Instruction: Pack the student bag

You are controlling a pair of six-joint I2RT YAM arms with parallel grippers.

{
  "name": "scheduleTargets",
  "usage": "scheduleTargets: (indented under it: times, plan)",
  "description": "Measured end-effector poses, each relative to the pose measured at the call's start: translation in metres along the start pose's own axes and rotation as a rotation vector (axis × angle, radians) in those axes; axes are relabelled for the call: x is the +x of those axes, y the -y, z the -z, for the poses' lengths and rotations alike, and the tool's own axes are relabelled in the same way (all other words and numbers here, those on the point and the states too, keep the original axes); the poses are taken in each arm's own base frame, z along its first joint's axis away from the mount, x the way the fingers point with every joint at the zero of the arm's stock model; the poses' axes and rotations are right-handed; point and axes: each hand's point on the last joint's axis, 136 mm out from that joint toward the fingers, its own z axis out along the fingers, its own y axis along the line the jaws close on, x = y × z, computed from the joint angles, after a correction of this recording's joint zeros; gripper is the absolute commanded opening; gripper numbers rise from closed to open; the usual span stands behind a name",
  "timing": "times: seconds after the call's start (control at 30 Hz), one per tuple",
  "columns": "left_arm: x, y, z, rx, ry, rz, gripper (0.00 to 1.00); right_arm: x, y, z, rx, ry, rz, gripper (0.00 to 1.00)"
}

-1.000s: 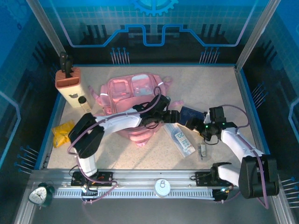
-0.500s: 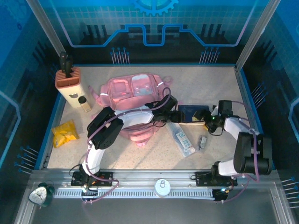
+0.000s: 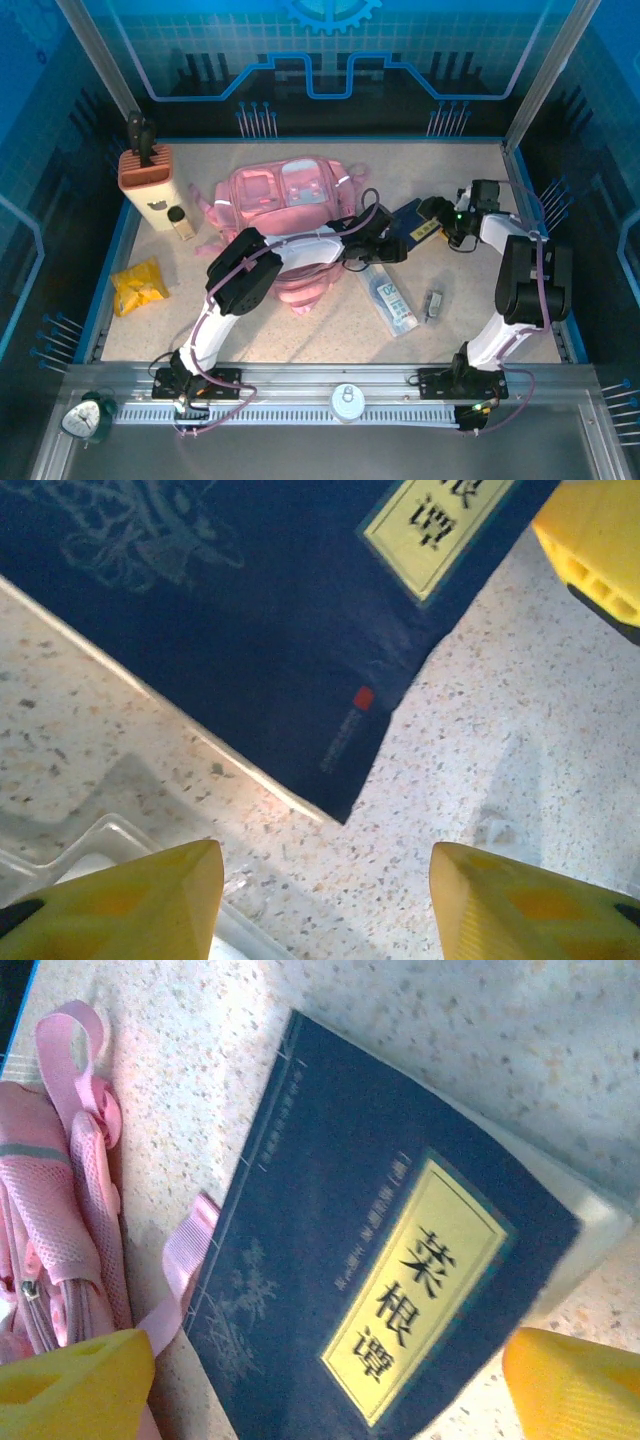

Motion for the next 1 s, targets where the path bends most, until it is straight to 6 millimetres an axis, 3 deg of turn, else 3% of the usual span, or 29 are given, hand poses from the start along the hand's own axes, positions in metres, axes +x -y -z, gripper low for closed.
scheduleTargets:
  times: [0.1,0.23,0.37,0.47,0.73,1.0]
  plan:
    - [-0.015,-0.002,0.005,-0.009,0.028,-0.010,0.62,0.008,-0.006,0.009,0.020,0.002,0.029,0.85]
    - [-0.049,-0.016,0.016,-0.014,0.079,0.009,0.65,0.035,-0.009,0.018,0.021,-0.025,0.046,0.83]
    - [-0.081,-0.027,0.020,-0.027,0.127,0.013,0.70,0.074,-0.003,0.012,0.031,-0.100,0.044,0.82]
    - [-0.094,-0.025,0.012,-0.034,0.150,-0.012,0.70,0.087,0.006,0.010,0.049,-0.122,0.030,0.82]
    - [-0.078,-0.033,-0.020,-0.061,0.095,-0.040,0.70,0.079,0.011,0.015,0.049,-0.090,0.012,0.81]
    - [-0.056,-0.024,-0.022,-0.001,0.029,-0.017,0.65,0.065,0.029,0.024,0.067,-0.041,-0.028,0.73]
